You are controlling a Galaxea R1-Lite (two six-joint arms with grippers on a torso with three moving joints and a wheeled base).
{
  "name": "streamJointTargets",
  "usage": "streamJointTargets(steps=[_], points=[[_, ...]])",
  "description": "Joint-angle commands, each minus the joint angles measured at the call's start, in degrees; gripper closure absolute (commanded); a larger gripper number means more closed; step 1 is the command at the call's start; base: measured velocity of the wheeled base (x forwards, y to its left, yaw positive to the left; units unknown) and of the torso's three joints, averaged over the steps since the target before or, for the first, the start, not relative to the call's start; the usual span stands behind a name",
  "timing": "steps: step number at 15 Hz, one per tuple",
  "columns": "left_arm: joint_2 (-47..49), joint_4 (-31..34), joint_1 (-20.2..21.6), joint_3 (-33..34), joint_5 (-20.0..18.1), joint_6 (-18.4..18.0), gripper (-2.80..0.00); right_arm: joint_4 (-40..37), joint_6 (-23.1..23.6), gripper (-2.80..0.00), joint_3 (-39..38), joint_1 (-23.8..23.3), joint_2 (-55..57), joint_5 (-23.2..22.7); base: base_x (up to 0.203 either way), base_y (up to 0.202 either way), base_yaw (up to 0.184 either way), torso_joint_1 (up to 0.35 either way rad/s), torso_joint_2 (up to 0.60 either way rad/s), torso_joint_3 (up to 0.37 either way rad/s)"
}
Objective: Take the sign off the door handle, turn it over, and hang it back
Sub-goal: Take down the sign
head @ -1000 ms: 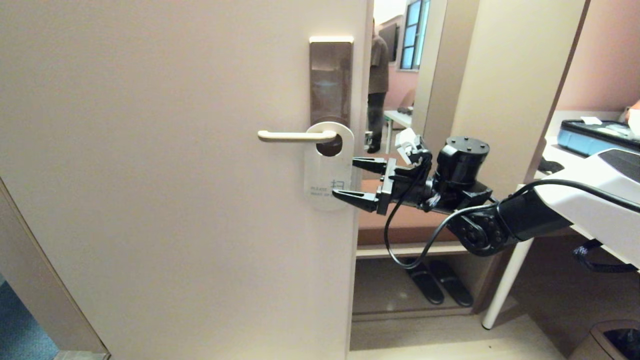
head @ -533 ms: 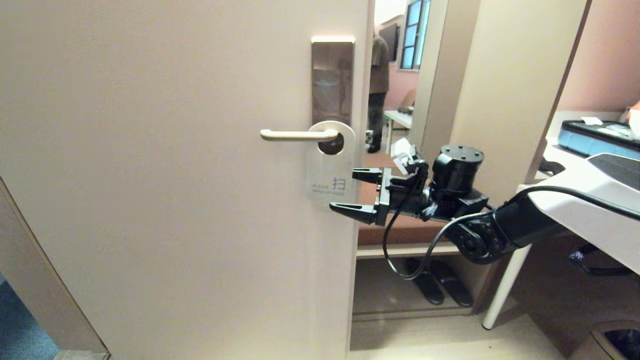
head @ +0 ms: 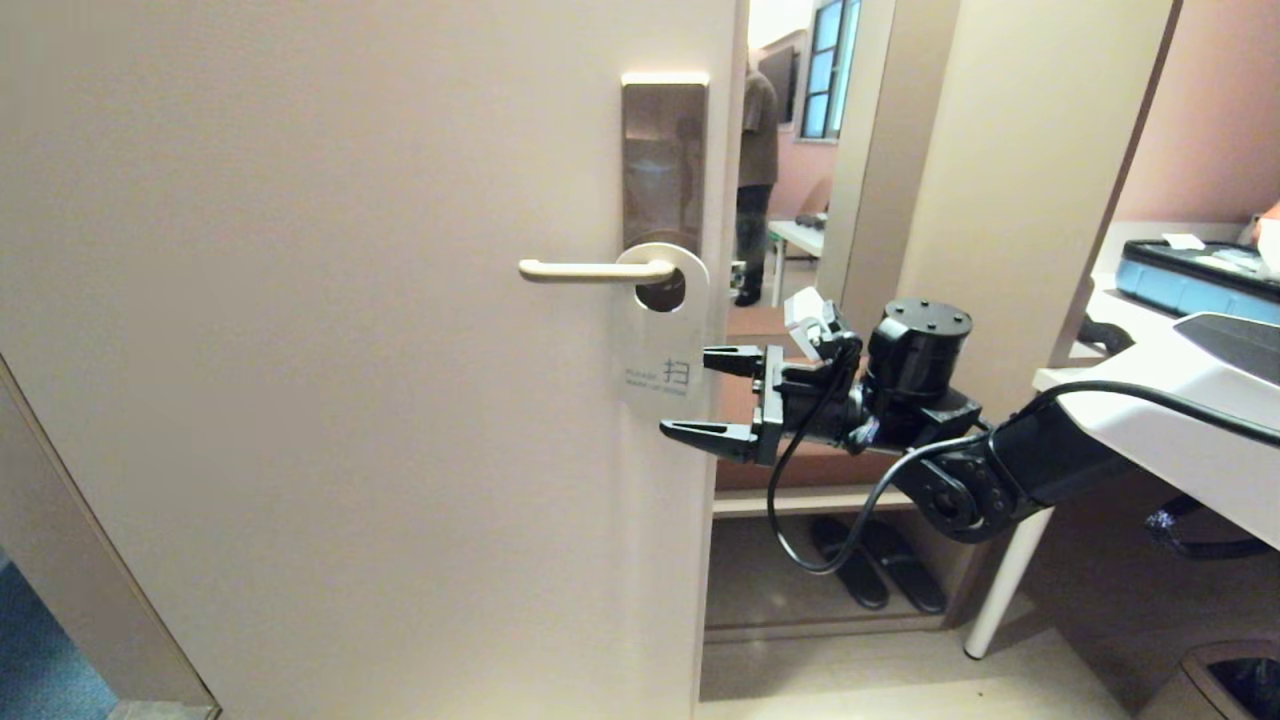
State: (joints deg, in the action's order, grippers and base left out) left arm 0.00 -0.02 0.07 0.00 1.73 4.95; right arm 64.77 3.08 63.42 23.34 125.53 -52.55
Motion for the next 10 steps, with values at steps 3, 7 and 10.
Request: streamJointTargets(steps=[3, 7, 10], points=[[0.09, 0.00, 0.01, 0.00, 0.03, 0.06, 0.00, 0.36, 0.08, -2.80, 0.04, 0.30, -0.02, -0.18, 0.000, 0.000, 0.000, 0.000, 0.00, 0.000], [0.09, 0.02, 0.01, 0.00, 0.03, 0.06, 0.00, 0.36, 0.08, -2.80, 0.39, 0.30, 0.51, -0.09, 0.000, 0.000, 0.000, 0.000, 0.00, 0.000], [0.09, -0.05, 0.01, 0.00, 0.03, 0.06, 0.00, 0.27, 0.08, -2.80, 1.71, 0.26, 0.90, 0.08, 0.000, 0.000, 0.000, 0.000, 0.00, 0.000]])
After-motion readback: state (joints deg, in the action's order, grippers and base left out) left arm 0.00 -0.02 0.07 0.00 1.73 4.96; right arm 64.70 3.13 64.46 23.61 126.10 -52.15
